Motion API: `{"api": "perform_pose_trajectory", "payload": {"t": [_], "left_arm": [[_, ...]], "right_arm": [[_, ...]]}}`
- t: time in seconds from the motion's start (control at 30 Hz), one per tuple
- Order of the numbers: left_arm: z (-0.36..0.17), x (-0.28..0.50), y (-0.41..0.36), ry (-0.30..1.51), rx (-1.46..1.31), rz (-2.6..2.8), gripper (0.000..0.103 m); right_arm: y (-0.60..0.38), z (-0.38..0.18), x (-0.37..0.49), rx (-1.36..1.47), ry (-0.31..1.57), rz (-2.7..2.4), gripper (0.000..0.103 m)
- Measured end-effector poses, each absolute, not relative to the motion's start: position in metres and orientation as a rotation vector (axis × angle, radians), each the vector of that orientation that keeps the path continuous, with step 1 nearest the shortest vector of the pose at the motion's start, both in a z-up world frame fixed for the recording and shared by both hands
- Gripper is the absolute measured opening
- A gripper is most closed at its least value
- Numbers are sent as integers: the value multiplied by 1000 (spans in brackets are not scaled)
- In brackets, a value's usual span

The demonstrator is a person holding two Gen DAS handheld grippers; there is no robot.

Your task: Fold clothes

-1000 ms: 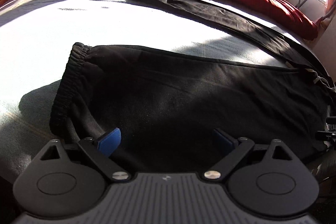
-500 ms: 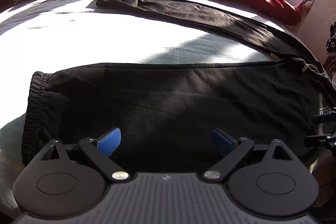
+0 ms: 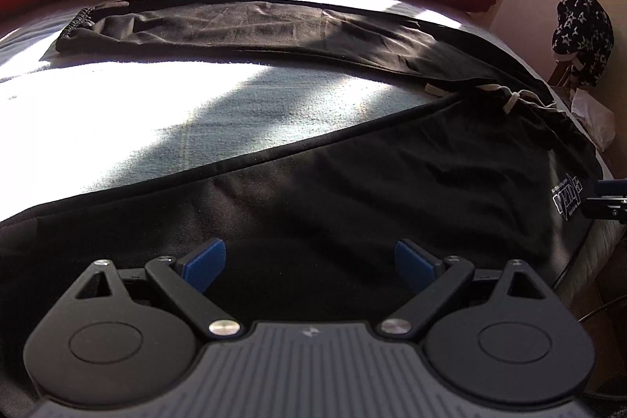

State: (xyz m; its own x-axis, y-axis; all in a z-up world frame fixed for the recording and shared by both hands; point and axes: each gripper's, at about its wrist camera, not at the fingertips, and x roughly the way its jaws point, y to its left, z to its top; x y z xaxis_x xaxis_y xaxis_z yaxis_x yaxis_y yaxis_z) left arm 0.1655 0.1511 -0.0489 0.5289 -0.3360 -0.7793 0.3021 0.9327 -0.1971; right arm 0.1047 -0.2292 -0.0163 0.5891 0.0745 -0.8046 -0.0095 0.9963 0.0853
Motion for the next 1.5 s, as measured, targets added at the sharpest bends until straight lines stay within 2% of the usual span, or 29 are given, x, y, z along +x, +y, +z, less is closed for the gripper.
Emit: {"api": "perform_pose_trajectory", "payload": {"t": [0.3,0.5,0.73,1.1,1.5], "left_arm": [[-24,142,132,904,-52,-162,94],[-20,122,115,915,-113,2,94],[-23,114,81,947,-119,74,94],[-15,105,53,952,-102,119,94],[-13,105,58,948,-97,114,94]], "right_arm": [[-315,-14,160,411,765,271,103],[-380,-52,231,718,770,345,103],[-432,-106,275,1080,794,391,103],[-405,-101,320,1117,769,549,103],[-360,-71,314,1091,766,822,103]]}}
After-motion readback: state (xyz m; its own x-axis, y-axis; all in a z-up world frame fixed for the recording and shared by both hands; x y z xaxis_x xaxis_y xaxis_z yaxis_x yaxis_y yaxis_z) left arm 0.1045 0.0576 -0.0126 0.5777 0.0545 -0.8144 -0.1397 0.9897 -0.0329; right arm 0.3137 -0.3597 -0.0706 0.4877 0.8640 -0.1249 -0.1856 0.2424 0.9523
